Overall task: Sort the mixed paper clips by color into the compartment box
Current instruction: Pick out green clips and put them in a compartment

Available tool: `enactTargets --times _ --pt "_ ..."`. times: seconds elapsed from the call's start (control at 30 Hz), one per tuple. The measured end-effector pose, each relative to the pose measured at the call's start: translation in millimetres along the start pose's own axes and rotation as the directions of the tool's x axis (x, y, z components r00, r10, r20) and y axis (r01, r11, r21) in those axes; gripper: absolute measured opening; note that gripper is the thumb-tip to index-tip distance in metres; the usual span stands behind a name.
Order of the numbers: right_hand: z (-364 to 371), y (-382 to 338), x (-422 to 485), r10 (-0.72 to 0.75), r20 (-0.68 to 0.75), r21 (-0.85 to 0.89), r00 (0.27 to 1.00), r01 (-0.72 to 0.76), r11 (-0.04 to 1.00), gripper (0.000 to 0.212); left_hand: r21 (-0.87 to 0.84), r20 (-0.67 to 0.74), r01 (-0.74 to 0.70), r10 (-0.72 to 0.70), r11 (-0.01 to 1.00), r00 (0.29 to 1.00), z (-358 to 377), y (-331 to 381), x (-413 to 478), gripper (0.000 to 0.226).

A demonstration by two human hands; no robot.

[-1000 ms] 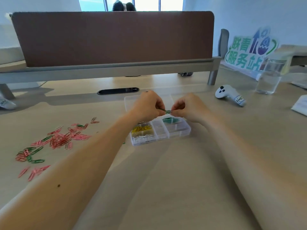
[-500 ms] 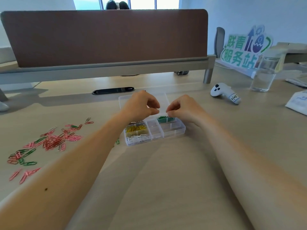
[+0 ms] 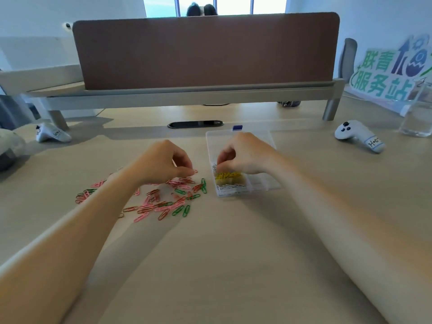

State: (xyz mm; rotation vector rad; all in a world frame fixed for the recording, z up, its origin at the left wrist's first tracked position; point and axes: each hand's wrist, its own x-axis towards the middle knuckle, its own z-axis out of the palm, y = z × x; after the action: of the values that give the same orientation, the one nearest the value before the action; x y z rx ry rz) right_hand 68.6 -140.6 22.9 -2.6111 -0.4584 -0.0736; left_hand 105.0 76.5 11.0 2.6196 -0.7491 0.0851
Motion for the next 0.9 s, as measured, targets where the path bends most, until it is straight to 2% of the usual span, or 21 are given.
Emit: enactTargets --times 0.1,0.27,0.53,0.7,0.9 --pt "10.9 -12.0 15.7 0.007 0.121 -0.079 0.993 0.002 0.997 0.014 0.005 0.051 -0.022 0.022 1.000 0.998 8.8 -1.9 -10.2 0.009" --pt "20.4 -19.5 29.0 0.031 0.173 -0.118 0.984 -0.011 0.993 0.007 -0.016 0.099 -0.039 0.041 0.999 0.994 17.2 -0.7 -11.7 0.010" --pt "24.1 -21.6 30.1 0.062 0.166 -0.138 0.984 -0.039 0.990 0.008 0.007 0.038 0.066 -0.066 0.998 0.997 14.3 -6.8 -11.8 0.008" --pt "32.0 -28.8 26.8 0.071 0.112 -0.187 0.991 -0.049 0.981 0.019 -0.013 -0.063 0.048 -0.049 0.999 0.997 14.8 -4.9 -15.2 0.008" --pt "37.9 -33.1 25.1 0.084 0.090 -0.248 0.992 -0.060 0.967 0.011 -0.014 -0.041 0.065 -0.066 0.998 0.997 7.7 -7.3 -19.7 0.004"
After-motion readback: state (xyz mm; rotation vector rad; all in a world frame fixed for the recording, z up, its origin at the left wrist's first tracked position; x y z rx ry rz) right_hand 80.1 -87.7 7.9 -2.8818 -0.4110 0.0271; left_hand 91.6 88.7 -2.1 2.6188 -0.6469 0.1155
